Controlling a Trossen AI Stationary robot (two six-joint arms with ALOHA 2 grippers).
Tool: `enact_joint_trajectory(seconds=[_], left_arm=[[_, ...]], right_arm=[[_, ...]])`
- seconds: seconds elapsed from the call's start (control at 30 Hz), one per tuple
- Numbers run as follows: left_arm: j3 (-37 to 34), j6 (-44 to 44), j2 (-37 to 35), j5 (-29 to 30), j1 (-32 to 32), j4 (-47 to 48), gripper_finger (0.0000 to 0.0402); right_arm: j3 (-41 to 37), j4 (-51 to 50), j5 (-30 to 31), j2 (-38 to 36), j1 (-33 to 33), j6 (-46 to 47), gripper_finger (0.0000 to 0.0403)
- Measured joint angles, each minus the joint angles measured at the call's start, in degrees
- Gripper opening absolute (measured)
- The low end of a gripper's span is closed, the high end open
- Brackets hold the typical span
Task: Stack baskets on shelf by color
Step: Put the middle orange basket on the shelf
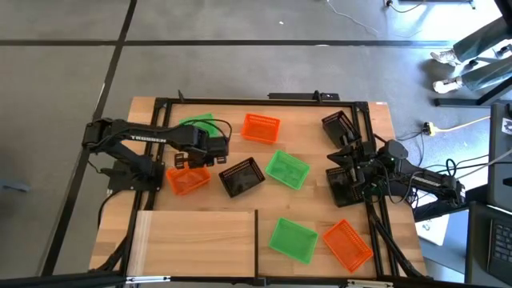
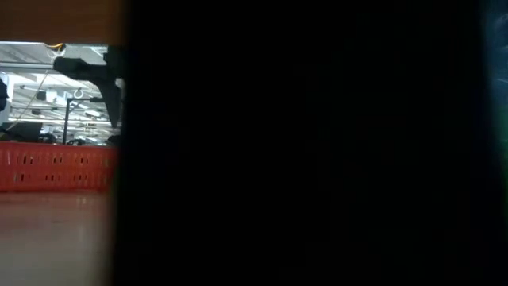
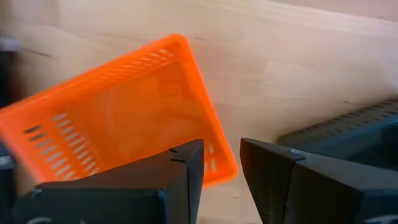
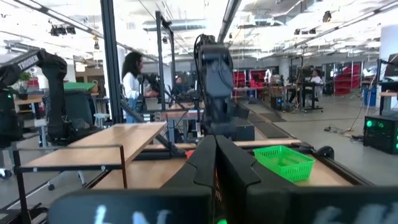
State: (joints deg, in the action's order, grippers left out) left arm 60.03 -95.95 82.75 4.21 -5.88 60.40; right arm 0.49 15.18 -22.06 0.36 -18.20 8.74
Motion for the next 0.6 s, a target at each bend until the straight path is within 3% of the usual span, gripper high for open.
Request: enact_joint_trajectory(seconds=[0.6], left_arm=[[-3.4, -3.7, 3.1, 1.0, 0.0, -1.8, 0.0096]], right_arm=[[0.0, 0.2, 0.0, 0.0, 0.0, -0.5, 0.0012]])
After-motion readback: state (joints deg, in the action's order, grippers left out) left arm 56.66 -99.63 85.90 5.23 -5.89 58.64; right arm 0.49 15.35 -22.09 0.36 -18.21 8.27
